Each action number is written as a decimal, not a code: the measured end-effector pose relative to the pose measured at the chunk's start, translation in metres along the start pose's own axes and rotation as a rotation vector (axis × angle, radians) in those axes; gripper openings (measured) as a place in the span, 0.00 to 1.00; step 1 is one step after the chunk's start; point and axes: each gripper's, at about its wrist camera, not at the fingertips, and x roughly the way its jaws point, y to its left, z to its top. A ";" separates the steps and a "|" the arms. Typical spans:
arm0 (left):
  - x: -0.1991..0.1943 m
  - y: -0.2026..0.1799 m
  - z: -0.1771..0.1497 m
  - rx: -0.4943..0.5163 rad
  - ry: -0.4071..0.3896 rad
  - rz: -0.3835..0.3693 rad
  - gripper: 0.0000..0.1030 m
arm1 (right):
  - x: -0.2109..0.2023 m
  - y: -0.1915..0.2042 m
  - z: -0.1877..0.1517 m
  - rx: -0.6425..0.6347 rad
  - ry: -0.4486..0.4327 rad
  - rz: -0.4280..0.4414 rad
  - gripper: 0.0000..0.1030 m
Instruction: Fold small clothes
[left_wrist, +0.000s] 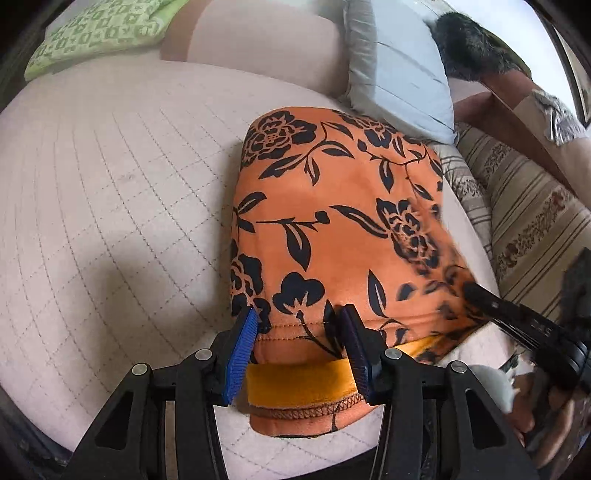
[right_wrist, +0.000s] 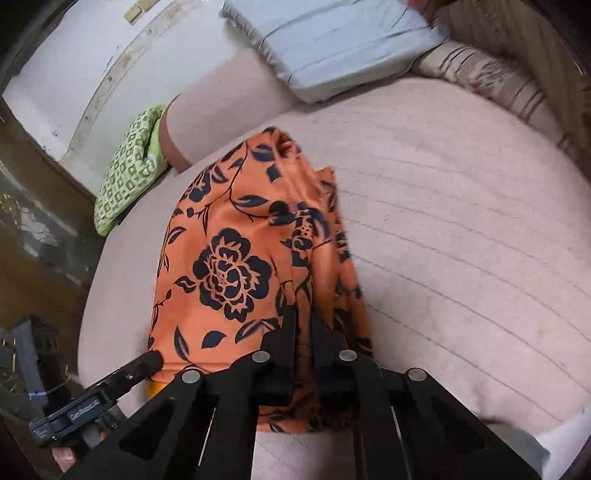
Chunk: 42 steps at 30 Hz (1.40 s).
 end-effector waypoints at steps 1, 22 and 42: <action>0.002 -0.001 0.001 0.011 0.010 -0.002 0.44 | -0.003 -0.003 -0.006 -0.001 0.009 -0.053 0.06; -0.024 0.037 0.024 -0.105 0.007 -0.161 0.47 | -0.015 -0.010 0.024 0.071 -0.071 0.170 0.59; 0.089 0.071 0.074 -0.299 0.175 -0.244 0.60 | 0.120 -0.057 0.057 0.249 0.318 0.326 0.56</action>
